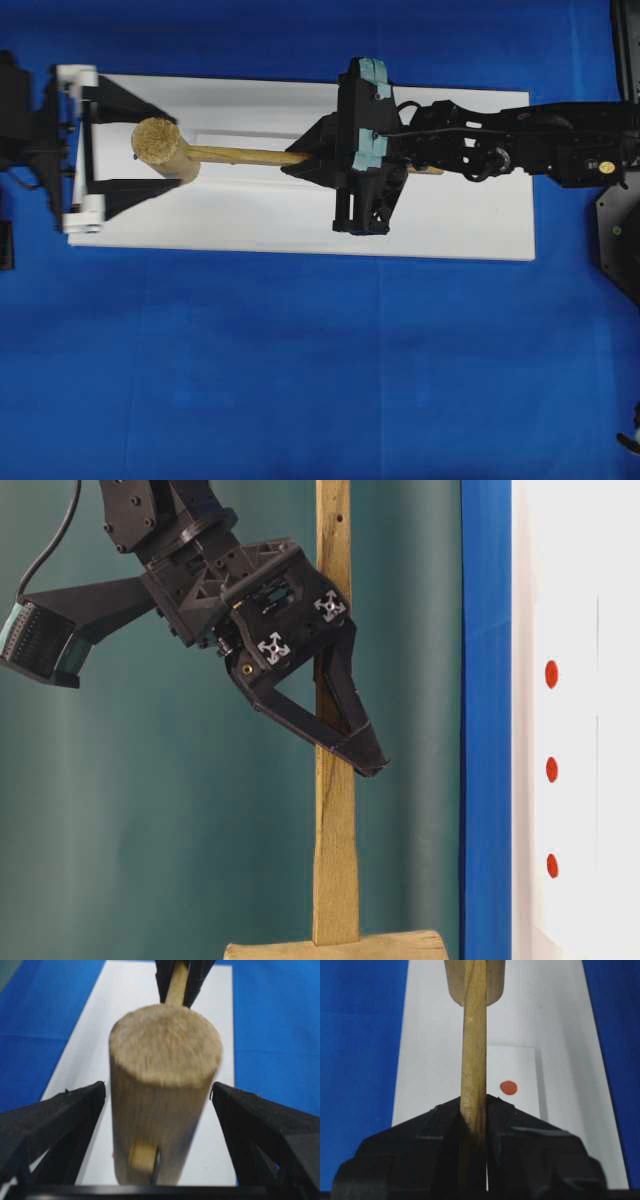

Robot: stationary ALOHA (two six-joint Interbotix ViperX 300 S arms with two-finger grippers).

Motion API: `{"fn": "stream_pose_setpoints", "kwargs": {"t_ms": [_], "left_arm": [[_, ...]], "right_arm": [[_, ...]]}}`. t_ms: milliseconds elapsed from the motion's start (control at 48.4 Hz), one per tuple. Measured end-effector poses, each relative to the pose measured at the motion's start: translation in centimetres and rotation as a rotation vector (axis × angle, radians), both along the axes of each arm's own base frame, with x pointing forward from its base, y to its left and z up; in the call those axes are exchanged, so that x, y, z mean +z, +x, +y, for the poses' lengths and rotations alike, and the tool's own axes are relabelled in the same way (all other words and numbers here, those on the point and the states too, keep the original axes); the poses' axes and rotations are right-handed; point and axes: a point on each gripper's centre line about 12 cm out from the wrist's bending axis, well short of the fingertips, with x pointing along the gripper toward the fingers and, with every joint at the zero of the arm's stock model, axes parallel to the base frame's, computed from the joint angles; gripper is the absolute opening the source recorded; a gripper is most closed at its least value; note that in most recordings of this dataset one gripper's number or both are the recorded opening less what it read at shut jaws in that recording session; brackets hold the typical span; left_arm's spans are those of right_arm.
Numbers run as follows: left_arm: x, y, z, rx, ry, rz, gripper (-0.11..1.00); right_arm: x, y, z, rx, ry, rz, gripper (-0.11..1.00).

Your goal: Hit the mark with a hammer.

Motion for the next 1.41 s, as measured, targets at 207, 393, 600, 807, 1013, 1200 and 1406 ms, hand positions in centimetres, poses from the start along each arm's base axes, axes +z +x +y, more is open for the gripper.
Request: {"fn": "stream_pose_setpoints", "kwargs": {"t_ms": [207, 393, 600, 807, 1013, 1200, 1406], "left_arm": [[-0.2, 1.9, 0.2, -0.001, 0.0, 0.022, 0.93], [-0.1, 2.0, 0.3, -0.003, 0.006, 0.021, 0.91], [-0.1, 2.0, 0.2, -0.007, 0.016, 0.024, 0.46], [-0.1, 2.0, 0.2, -0.013, 0.036, 0.029, 0.44], [-0.1, 2.0, 0.2, -0.014, 0.038, 0.031, 0.44], [-0.1, 2.0, 0.2, -0.013, 0.035, 0.031, 0.44], [-0.2, 2.0, 0.2, -0.011, 0.028, 0.036, 0.44]], "right_arm": [[0.1, 0.0, 0.0, -0.001, 0.001, -0.002, 0.03], [0.0, 0.0, 0.1, 0.002, 0.0, 0.0, 0.03], [0.0, 0.0, 0.1, 0.001, 0.001, 0.0, 0.03], [0.0, 0.0, 0.1, 0.002, 0.001, 0.0, 0.03], [0.0, 0.0, 0.1, 0.002, 0.001, 0.0, 0.02], [0.1, 0.0, 0.1, 0.001, 0.001, -0.002, 0.06], [0.0, 0.0, 0.1, 0.0, 0.011, 0.003, 0.59]]}}
